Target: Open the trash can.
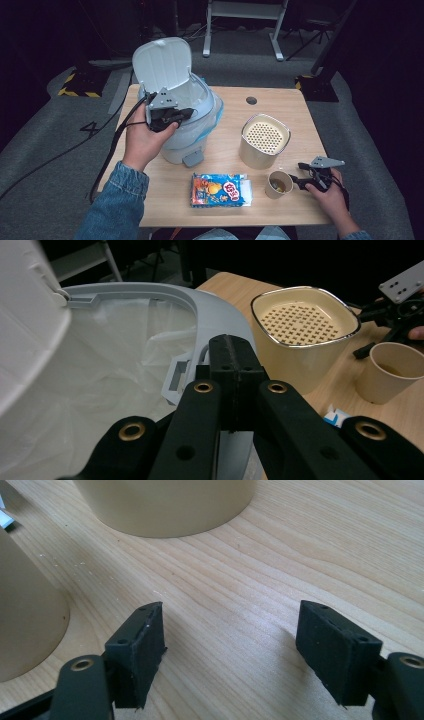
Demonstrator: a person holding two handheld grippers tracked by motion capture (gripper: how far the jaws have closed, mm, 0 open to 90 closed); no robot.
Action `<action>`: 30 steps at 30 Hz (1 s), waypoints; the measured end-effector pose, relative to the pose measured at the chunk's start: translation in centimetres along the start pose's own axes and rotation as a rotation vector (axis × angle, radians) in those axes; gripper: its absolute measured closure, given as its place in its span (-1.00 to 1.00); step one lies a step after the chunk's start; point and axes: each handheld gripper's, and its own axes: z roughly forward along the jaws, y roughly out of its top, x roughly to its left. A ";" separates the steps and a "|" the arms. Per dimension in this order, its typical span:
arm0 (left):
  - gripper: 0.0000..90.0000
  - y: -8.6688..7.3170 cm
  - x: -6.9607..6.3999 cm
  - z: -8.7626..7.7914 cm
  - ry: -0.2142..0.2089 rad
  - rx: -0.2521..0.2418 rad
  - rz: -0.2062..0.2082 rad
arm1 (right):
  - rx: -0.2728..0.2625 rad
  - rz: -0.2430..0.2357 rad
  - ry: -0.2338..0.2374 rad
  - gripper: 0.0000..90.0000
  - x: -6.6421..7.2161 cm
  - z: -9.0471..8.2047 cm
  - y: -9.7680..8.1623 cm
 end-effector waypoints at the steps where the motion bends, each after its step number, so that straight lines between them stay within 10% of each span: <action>1: 1.00 0.0 0.0 0.1 -0.029 -0.003 -0.013 | 0.000 0.000 0.000 -0.38 0.0 0.0 0.0; 6: 0.97 -0.4 0.3 0.0 -0.067 -0.041 -0.043 | 0.000 0.000 0.000 -0.38 0.0 0.0 0.0; 17: 0.16 -1.5 -0.9 -2.1 -0.200 -0.088 -0.022 | 0.000 0.000 0.000 -0.38 0.0 0.0 0.0; 30: 0.06 -5.3 -2.0 -4.4 -0.189 -0.066 0.008 | 0.001 -0.001 -0.001 -0.38 0.0 0.0 0.0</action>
